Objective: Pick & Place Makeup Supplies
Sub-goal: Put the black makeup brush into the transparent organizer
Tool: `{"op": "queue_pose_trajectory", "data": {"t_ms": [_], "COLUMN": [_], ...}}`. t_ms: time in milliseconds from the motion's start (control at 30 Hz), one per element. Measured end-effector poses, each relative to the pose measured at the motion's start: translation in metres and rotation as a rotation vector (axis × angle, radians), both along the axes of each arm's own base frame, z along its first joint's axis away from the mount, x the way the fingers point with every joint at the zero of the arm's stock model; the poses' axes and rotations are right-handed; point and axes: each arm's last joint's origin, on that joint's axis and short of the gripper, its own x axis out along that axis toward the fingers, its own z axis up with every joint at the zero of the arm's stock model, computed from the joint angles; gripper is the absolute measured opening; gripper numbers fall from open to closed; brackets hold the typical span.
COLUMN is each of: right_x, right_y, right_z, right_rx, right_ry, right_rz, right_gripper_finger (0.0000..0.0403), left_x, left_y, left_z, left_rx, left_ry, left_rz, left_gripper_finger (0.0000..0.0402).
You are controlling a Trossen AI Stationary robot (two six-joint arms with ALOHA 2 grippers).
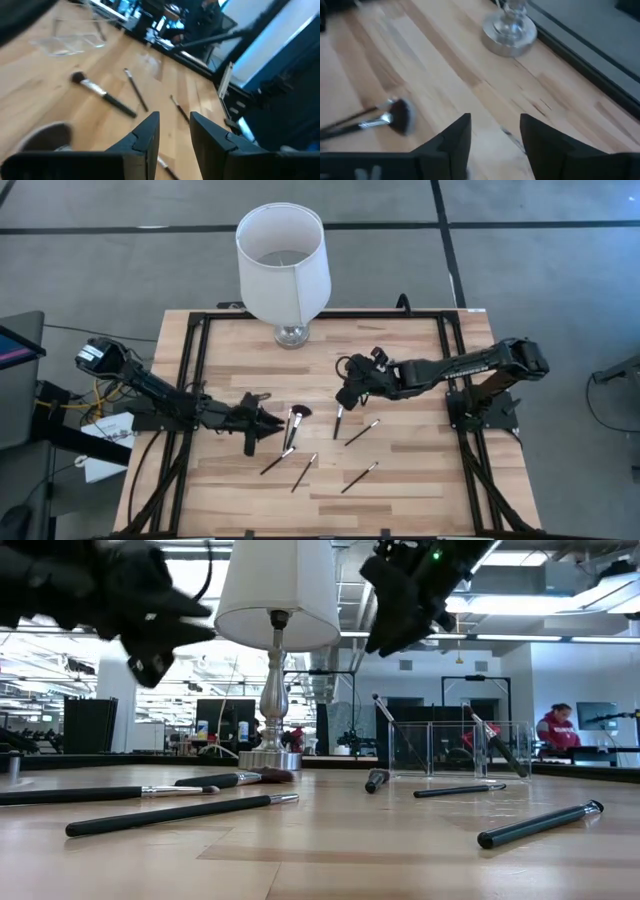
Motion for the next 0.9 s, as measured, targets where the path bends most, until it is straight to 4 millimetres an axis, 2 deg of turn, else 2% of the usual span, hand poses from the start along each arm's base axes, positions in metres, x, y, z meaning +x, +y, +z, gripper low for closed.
{"op": "queue_pose_trajectory", "data": {"t_ms": [233, 400, 633, 767, 900], "right_x": [0.009, 0.011, 0.018, 0.018, 0.018], "right_y": [0.015, 0.033, 0.063, 0.074, 0.081], "right_z": [-0.005, -0.009, -0.005, 0.000, 0.002], "right_rx": [0.016, 0.062, 0.110, 0.119, 0.123], "right_ry": [-0.039, -0.041, -0.159, -0.209, -0.232], "right_rz": [0.050, 0.139, 0.267, 0.311, 0.330], "right_gripper_finger": [0.0178, 0.0174, 0.0168, 0.0166, 0.0166], "left_x": [0.027, 0.033, 0.026, 0.020, 0.014], "left_y": [-0.031, -0.054, -0.076, -0.087, -0.093], "left_z": [0.006, 0.002, -0.032, -0.052, -0.063], "left_rx": [0.077, 0.158, 0.200, 0.265, 0.307], "left_ry": [0.197, 0.323, 0.422, 0.455, 0.459], "left_rz": [-0.054, -0.051, 0.000, 0.022, 0.053], "left_gripper_finger": [0.0104, 0.0104, 0.0104, 0.0104, 0.0104]}}
